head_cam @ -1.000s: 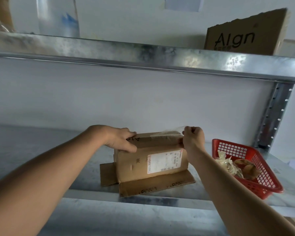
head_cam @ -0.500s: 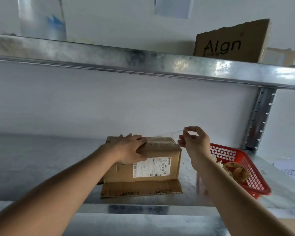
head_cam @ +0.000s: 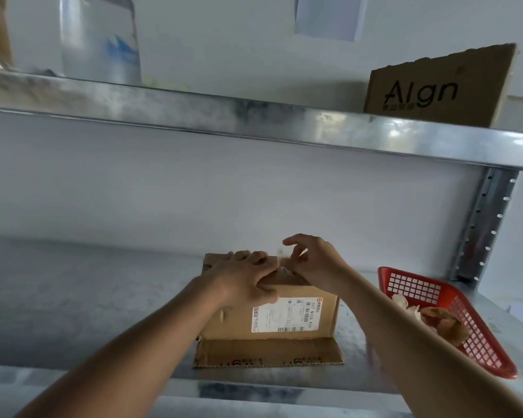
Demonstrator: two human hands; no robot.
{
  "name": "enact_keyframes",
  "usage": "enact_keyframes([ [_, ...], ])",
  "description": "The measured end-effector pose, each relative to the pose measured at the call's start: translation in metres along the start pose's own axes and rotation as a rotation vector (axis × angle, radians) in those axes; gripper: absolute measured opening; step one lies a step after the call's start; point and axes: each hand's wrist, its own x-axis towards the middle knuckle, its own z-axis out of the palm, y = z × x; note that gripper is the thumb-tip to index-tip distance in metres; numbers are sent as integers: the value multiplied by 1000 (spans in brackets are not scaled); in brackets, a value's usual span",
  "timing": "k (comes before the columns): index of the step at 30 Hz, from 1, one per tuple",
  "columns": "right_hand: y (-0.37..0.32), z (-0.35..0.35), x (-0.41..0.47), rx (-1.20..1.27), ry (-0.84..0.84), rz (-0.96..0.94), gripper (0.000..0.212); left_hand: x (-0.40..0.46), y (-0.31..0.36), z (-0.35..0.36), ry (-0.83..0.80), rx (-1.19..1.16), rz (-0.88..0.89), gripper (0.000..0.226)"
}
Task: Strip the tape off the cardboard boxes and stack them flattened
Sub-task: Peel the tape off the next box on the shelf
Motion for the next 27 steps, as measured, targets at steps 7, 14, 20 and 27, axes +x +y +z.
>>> enact_keyframes([
  [7, 5, 11, 8, -91, 34, -71, 17, 4, -5, 2, -3, 16, 26, 75],
  [14, 18, 14, -6, 20, 327, 68, 15, 4, -27, 4, 14, 22, 59, 82],
  [20, 49, -21, -39, 873, 465, 340, 19, 10, -47, 3, -32, 46, 60, 84],
  [27, 50, -18, -56, 1141, 436, 376, 20, 9, -34, -10, -107, -66, 17, 85],
])
